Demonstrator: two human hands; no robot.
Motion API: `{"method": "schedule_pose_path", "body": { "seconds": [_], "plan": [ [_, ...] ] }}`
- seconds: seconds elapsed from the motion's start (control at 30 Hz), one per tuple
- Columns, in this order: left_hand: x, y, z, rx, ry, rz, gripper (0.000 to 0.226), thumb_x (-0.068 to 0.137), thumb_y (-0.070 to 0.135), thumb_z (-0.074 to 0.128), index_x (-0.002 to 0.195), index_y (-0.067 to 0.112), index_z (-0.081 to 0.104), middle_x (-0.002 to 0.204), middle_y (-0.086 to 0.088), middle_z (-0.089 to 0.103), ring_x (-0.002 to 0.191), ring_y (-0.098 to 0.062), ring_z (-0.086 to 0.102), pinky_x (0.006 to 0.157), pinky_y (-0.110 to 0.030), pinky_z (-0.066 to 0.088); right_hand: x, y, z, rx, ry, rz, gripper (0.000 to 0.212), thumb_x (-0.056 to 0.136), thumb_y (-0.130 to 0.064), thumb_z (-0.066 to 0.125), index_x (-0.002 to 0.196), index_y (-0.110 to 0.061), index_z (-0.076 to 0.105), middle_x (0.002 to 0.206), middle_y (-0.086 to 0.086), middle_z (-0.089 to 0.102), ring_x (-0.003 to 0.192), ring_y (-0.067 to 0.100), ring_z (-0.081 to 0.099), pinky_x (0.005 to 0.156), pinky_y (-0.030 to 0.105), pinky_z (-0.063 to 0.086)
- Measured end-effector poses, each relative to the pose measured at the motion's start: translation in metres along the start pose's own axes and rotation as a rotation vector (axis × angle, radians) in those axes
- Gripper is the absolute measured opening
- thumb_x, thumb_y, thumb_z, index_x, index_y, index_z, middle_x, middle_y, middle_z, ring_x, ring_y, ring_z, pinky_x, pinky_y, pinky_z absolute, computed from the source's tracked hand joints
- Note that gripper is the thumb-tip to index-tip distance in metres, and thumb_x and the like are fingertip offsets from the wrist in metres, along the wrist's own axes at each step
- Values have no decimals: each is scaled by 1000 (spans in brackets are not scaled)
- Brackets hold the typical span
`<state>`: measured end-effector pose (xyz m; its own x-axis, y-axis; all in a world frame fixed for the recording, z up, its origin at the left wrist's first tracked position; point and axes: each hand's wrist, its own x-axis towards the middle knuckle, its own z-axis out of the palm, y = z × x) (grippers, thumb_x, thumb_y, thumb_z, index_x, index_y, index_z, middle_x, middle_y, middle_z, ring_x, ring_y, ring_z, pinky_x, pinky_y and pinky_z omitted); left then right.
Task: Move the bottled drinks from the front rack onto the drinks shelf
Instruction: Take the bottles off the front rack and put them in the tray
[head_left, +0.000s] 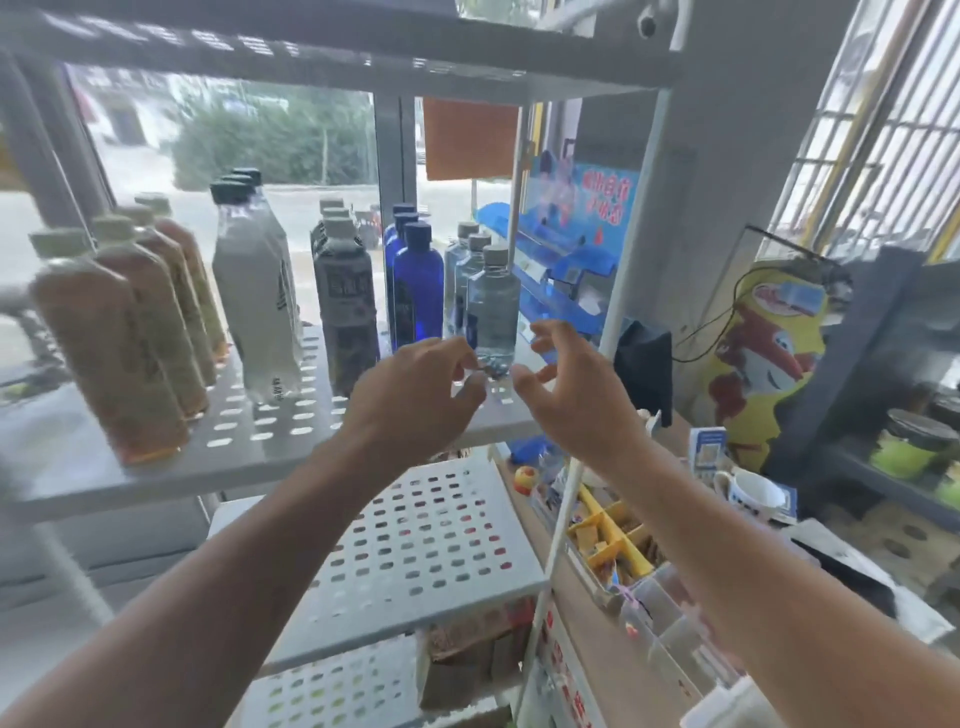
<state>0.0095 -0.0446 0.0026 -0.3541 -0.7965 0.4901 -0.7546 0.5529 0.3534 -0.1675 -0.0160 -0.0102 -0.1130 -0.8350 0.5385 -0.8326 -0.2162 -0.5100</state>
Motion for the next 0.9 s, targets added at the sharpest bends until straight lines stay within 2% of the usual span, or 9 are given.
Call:
{"method": "schedule_pose_path", "body": {
  "seconds": [0.1,0.23,0.33,0.43,0.5,0.57,0.67,0.77,0.9],
  "plan": [
    [11,-1,2,27,-5,-49,23,95,45,51,106,29,63,97,10,62,87,-18,60,76,-35,50,28,15,12,30,-18,42,57,91,-37,63,139,-17,39,127,4,57,93,18,63,88,35,48],
    [23,-5,9,22,14,-85,23,95,44,50,106,28,62,99,8,65,90,-20,62,78,-38,52,59,26,28,54,-13,36,69,91,-34,65,147,-19,28,141,10,44,124,27,49,95,35,39],
    [30,-9,16,17,15,-117,24,95,42,51,110,26,61,101,7,65,92,-20,62,79,-37,51,79,28,43,79,-7,40,84,89,-37,67,154,-28,14,153,9,29,133,27,38,89,33,34],
    [36,-14,23,23,2,-148,26,95,42,51,112,25,61,100,6,65,93,-19,61,79,-38,52,97,32,59,106,-9,85,99,84,-47,71,154,-34,2,159,11,16,140,31,32,97,42,40],
    [39,-18,26,26,2,-166,26,95,42,51,111,25,61,99,7,64,92,-19,61,77,-37,51,106,36,70,139,0,113,107,80,-50,74,154,-35,-2,160,14,15,142,31,30,101,47,41],
    [40,-22,29,34,11,-179,25,95,42,52,111,25,61,98,8,64,91,-18,61,75,-34,49,111,40,80,184,14,131,109,79,-46,77,155,-31,0,155,16,24,136,31,38,97,42,42],
    [41,-24,35,23,25,-178,24,94,42,52,108,25,61,95,9,63,89,-18,61,77,-36,50,109,48,92,218,57,131,101,81,-33,79,154,-24,10,140,16,43,117,30,53,85,31,39],
    [41,-26,38,6,25,-182,24,94,42,52,108,26,61,96,10,64,89,-15,60,78,-36,51,107,49,94,261,113,103,95,79,-23,78,152,-28,17,134,9,51,101,17,54,79,25,39],
    [43,-33,37,-107,16,-193,25,93,41,56,112,25,61,99,10,64,89,-13,61,82,-34,50,86,42,80,459,105,94,87,70,-21,77,139,-31,24,115,4,62,85,15,63,75,25,51]
  ]
}}
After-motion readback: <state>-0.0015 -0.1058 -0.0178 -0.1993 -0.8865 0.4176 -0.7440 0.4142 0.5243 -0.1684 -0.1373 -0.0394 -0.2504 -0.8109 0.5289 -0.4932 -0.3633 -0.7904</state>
